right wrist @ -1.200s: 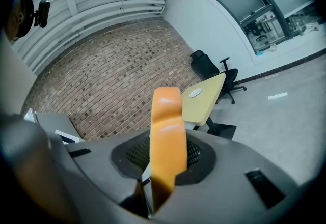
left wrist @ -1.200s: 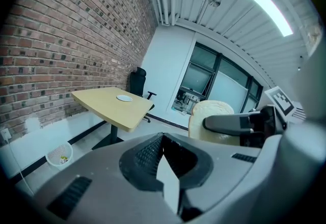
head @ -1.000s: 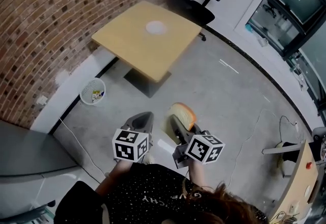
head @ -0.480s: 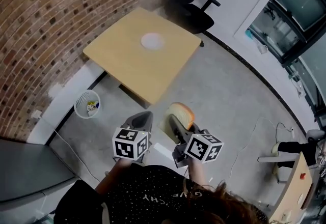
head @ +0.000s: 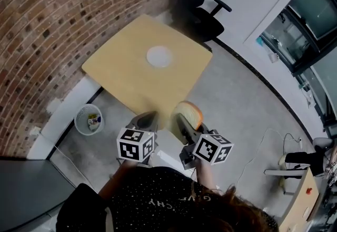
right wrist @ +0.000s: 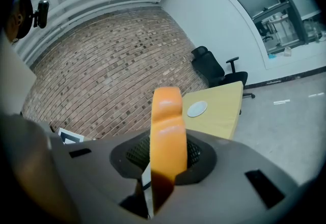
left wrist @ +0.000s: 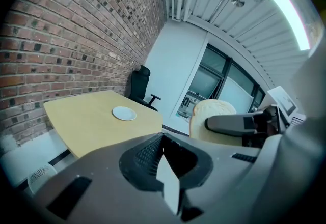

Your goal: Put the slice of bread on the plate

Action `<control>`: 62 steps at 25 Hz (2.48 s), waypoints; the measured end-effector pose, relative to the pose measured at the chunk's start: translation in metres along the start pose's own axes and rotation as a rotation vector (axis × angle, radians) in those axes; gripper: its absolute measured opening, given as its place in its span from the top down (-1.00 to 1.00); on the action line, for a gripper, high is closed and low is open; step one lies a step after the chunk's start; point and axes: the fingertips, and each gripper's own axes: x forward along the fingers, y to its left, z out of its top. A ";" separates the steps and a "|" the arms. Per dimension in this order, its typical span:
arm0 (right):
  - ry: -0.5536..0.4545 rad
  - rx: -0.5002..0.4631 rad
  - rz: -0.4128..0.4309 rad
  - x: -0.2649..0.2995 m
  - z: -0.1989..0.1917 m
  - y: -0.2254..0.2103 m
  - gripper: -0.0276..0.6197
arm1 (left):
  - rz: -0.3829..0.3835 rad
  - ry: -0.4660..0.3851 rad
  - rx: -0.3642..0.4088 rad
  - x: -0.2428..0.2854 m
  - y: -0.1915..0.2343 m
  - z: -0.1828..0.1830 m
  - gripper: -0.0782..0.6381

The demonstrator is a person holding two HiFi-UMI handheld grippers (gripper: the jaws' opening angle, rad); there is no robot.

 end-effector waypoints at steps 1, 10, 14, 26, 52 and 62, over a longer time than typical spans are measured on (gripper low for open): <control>-0.002 -0.002 -0.001 0.006 0.005 -0.002 0.61 | -0.006 0.000 0.000 0.006 0.003 0.004 0.75; -0.073 -0.012 -0.037 0.036 0.046 -0.027 0.61 | -0.074 -0.002 0.042 0.058 0.016 0.035 0.75; -0.090 0.021 -0.073 0.031 0.054 -0.042 0.61 | -0.098 0.014 0.051 0.072 0.013 0.042 0.75; 0.042 -0.002 0.037 0.090 0.084 -0.080 0.61 | 0.025 -0.010 -0.008 0.130 0.039 0.057 0.75; 0.829 -0.009 0.392 0.400 0.096 -0.164 0.61 | 0.519 -0.167 -0.301 0.248 0.195 0.102 0.75; 0.993 -0.155 0.288 0.434 0.051 -0.168 0.47 | 0.567 -0.205 -0.375 0.229 0.215 0.087 0.75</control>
